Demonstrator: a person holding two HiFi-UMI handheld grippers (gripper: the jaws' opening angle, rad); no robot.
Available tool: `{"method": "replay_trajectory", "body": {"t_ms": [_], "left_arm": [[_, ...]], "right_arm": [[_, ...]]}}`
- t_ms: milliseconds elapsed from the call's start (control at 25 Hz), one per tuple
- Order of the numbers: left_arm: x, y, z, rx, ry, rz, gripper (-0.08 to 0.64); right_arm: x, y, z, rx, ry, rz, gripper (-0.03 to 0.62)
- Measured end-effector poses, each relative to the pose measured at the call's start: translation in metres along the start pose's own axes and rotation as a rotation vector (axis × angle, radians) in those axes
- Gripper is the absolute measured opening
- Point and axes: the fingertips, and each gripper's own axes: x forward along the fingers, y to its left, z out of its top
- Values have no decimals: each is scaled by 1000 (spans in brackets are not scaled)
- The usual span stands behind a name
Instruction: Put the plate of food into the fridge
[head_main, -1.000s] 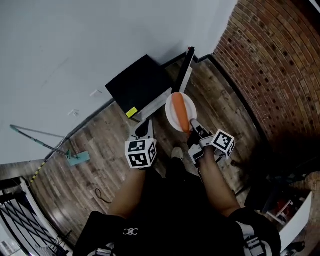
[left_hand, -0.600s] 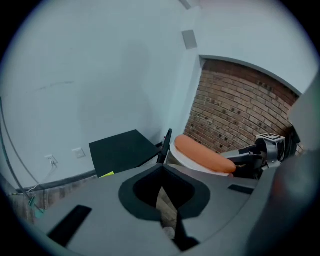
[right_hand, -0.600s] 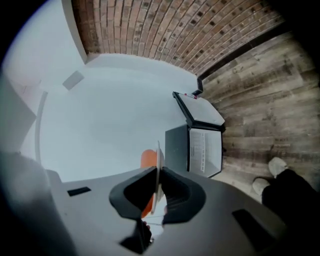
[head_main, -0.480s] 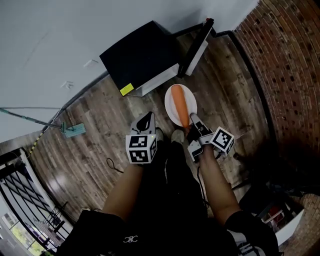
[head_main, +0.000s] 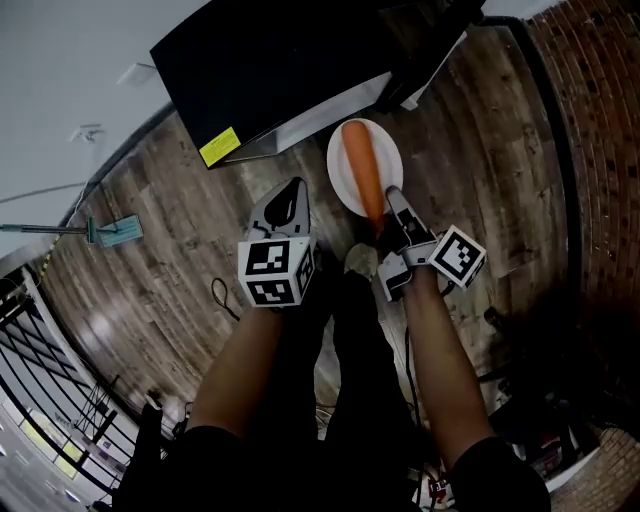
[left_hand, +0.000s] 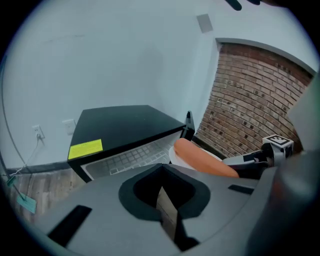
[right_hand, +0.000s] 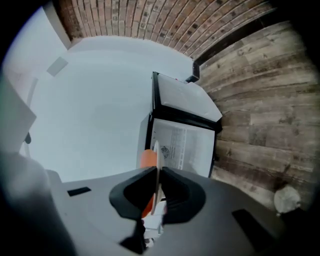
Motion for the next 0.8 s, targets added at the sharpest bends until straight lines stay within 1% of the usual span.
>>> {"method": "replay_trajectory", "body": {"t_ms": [200, 280, 360, 440, 560, 800], "left_arm": [[62, 24, -43, 1, -22, -7, -2], [81, 31, -52, 17, -39, -13, -2], [96, 38, -55, 36, -58, -19, -2], [106, 42, -55, 55, -75, -26, -2], [116, 45, -53, 77, -97, -36, -2], [120, 53, -58, 73, -101, -34, -2]], "right_arm": [[90, -51, -9, 12, 0, 55, 43], [124, -61, -11, 41, -8, 114, 43], [157, -70, -9, 71, -17, 148, 43], [185, -76, -6, 82, -23, 156, 43], [221, -78, 2, 58, -24, 160, 43], [276, -73, 7, -2, -36, 165, 43]]}}
